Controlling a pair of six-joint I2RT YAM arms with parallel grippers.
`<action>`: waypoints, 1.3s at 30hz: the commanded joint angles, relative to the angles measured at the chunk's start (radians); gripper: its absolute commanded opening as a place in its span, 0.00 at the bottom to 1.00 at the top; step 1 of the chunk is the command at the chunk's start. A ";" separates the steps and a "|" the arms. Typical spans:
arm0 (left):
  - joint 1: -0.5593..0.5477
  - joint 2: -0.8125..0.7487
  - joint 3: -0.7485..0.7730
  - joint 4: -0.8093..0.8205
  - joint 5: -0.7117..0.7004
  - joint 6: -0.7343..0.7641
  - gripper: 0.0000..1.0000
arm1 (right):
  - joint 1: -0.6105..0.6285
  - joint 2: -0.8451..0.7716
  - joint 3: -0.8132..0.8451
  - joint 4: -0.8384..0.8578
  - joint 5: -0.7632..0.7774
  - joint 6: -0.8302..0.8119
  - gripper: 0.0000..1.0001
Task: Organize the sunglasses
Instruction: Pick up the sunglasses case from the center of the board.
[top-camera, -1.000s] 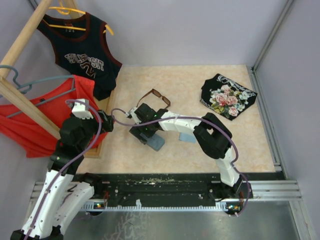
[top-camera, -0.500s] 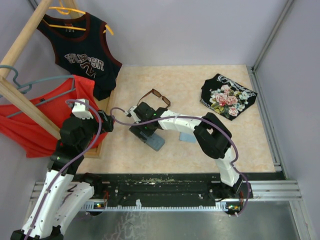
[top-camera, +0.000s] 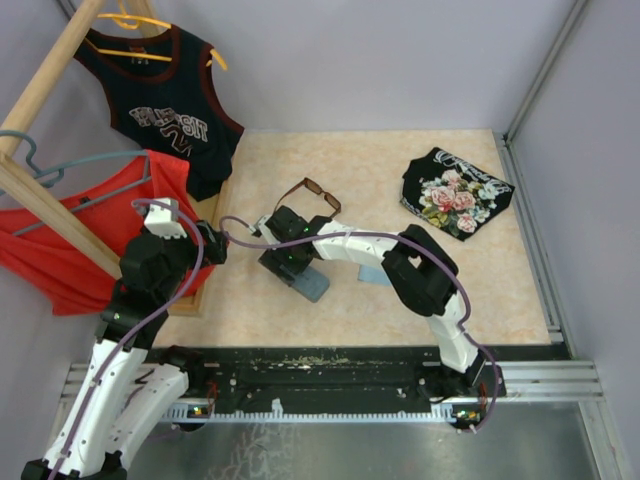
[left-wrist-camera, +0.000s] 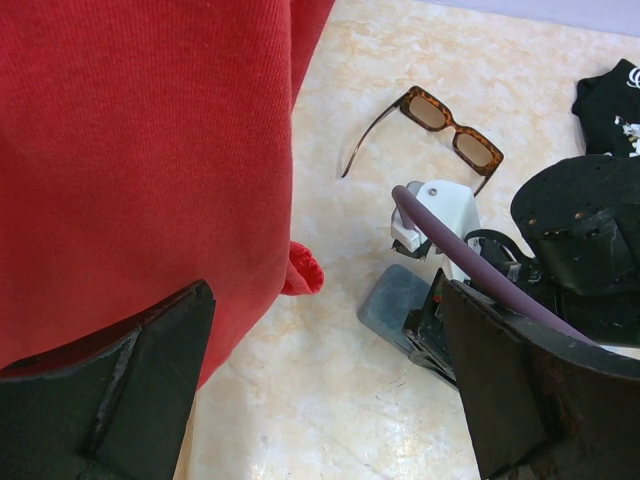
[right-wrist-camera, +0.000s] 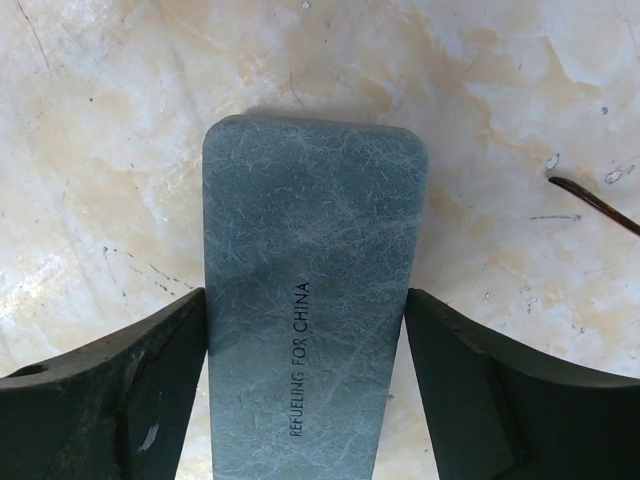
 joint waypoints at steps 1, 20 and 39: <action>0.004 -0.007 -0.007 0.030 0.006 -0.005 1.00 | 0.020 0.005 0.042 0.013 0.022 -0.018 0.75; 0.005 -0.056 -0.011 0.045 0.016 -0.014 1.00 | -0.014 -0.341 -0.228 0.234 0.038 0.185 0.04; 0.006 0.001 -0.007 0.303 0.597 -0.081 1.00 | -0.114 -1.062 -0.716 0.720 0.005 0.325 0.00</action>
